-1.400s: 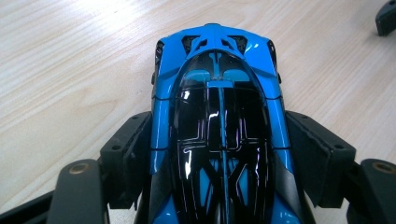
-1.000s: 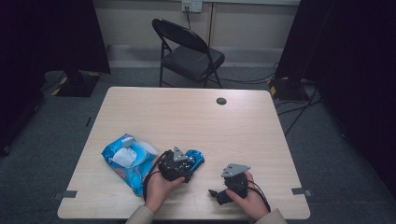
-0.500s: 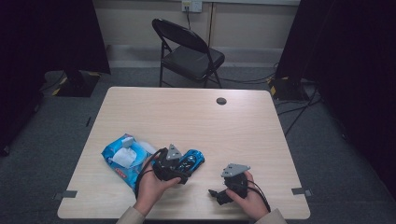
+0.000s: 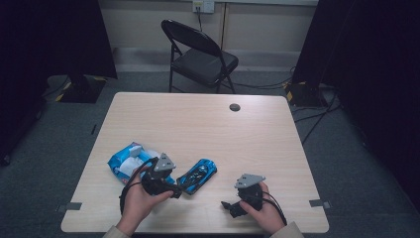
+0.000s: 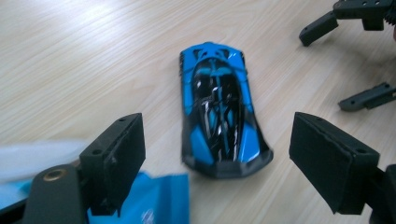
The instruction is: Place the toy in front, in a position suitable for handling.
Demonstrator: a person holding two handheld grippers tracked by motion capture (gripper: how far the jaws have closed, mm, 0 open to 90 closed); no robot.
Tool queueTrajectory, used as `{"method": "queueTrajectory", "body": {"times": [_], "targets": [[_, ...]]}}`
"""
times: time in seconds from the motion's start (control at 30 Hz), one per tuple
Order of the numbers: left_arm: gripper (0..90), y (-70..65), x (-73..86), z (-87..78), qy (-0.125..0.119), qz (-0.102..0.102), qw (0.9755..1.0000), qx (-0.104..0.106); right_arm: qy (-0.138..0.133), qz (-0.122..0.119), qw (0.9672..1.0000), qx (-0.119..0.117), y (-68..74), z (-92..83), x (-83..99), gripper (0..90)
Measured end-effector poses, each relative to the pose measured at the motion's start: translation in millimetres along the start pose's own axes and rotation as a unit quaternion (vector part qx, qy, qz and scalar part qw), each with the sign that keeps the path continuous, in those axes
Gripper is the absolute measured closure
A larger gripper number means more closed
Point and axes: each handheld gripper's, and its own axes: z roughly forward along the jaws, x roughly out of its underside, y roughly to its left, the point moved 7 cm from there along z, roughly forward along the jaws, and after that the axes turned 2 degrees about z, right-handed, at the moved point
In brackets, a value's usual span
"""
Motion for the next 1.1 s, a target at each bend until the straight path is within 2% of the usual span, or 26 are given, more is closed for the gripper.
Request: {"method": "queueTrajectory", "body": {"times": [0.4, 0.57, 0.67, 0.83, 0.97, 1.1], "targets": [[21.3, 18.0, 32.1, -35.4, 0.014, -0.019, 0.9996, -0.016, 0.000, 0.000, 1.0000, 0.000, 0.0, 0.0, 0.0, 0.6], [24.2, 16.7, 41.3, -43.2, 0.010, -0.020, 0.9997, -0.011, 0.000, 0.000, 1.0000, 0.000, 0.0, 0.0, 0.0, 0.6], [22.5, 13.6, 42.0, -48.7, 0.012, -0.013, 0.9997, -0.014, 0.000, 0.000, 1.0000, 0.001, 0.0, 0.0, 0.0, 0.6], [21.1, 10.6, 48.2, -51.6, 0.014, -0.015, 0.9998, -0.006, 0.000, 0.001, 1.0000, 0.001, 0.0, 0.0, 0.0, 0.6], [21.5, 15.2, 55.2, -59.4, 0.007, -0.025, 0.9996, -0.014, 0.000, 0.001, 1.0000, 0.001, 0.1, 0.0, 0.1, 0.5], [21.1, 24.5, 68.8, -69.3, 0.012, -0.040, 0.9987, -0.031, 0.000, 0.001, 1.0000, 0.001, 0.1, 0.0, 0.1, 0.5]]}}
